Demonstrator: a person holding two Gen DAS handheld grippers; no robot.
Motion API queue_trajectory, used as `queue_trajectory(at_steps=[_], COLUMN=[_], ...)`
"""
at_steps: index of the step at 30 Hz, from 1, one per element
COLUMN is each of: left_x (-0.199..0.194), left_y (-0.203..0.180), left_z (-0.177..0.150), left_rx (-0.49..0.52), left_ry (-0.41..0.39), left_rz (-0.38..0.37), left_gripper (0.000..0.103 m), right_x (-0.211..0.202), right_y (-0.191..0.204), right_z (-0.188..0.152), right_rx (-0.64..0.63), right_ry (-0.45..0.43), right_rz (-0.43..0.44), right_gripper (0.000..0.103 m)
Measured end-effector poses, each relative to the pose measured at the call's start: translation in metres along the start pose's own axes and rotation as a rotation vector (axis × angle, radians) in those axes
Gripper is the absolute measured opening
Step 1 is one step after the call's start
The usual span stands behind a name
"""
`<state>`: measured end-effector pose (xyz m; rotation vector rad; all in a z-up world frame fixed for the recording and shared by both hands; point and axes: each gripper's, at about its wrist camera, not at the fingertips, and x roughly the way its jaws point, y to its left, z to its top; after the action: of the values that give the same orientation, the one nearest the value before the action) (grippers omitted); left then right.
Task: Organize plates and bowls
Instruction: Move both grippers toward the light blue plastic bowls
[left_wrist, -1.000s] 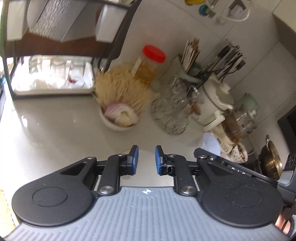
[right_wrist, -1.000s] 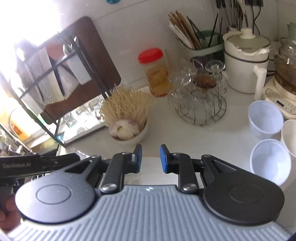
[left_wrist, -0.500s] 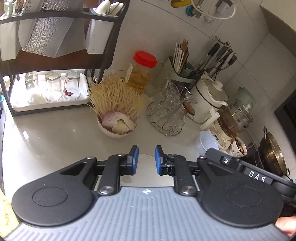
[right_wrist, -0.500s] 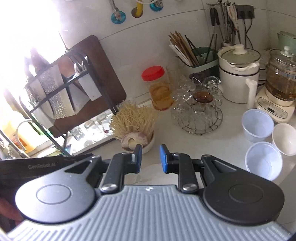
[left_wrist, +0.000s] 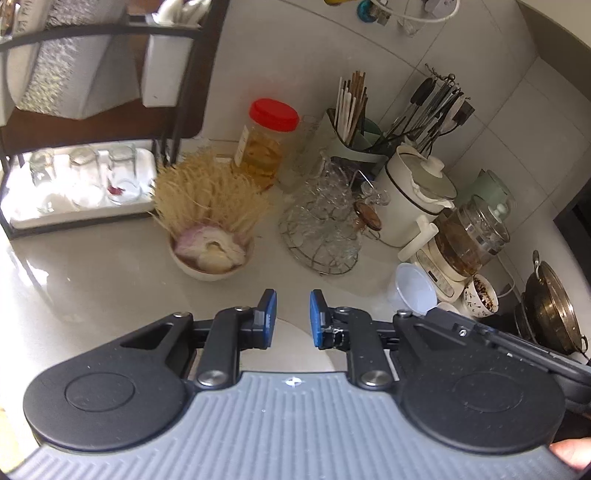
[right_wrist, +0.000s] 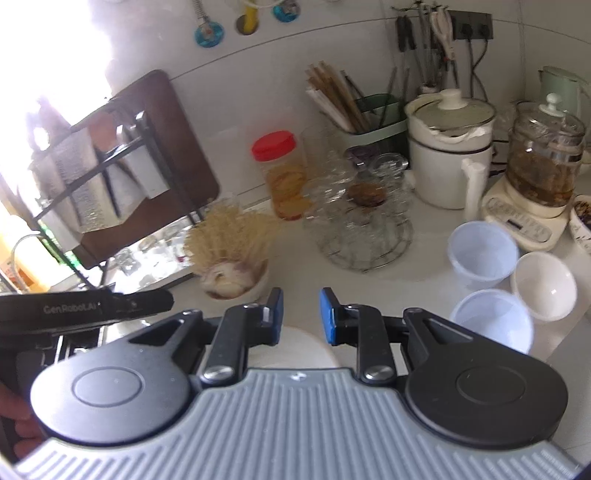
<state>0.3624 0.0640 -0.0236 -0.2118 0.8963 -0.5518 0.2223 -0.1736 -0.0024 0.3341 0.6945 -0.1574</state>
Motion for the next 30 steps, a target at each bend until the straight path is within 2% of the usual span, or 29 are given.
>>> queue_trajectory(at_steps=[6,9,11,12,13,21,25,30], left_x=[0.027,0.041,0.054,0.061,0.068,0.133,0.164,0.202], left_y=[-0.036,-0.056,-0.068,-0.074,-0.079,-0.122,-0.143,-0.158], left_z=[-0.002,-0.005,-0.007,-0.008,-0.009,-0.023,-0.034,-0.049], left_rx=[0.023,0.04,0.055,0.062,0.068,0.111,0.142,0.119], left_ry=[0.03,0.049,0.07,0.084,0.097,0.211,0.222,0.29], left_rz=[-0.004,-0.006,0.0,-0.001,-0.002,-0.022,-0.032,-0.035], left_gripper=[0.021,0.029,0.039,0.043,0.048,0.051,0.051,0.05], right_x=[0.004,0.009,0.011,0.012,0.012,0.023,0.037,0.055], right_y=[-0.044,-0.067,-0.084,-0.093,-0.102,-0.167,-0.199,-0.236], right_z=[0.01,0.012,0.011,0.01,0.008,-0.003,-0.012,-0.024], right_rx=[0.033,0.071,0.094,0.114,0.135,0.236,0.266,0.294], right_ry=[0.004,0.029,0.04,0.043,0.045,0.103,0.162,0.237], right_rz=[-0.043,-0.072,-0.087,-0.092,-0.09,-0.1,-0.132,-0.148], right_gripper=[0.026,0.027,0.037,0.052,0.062,0.061,0.061,0.061])
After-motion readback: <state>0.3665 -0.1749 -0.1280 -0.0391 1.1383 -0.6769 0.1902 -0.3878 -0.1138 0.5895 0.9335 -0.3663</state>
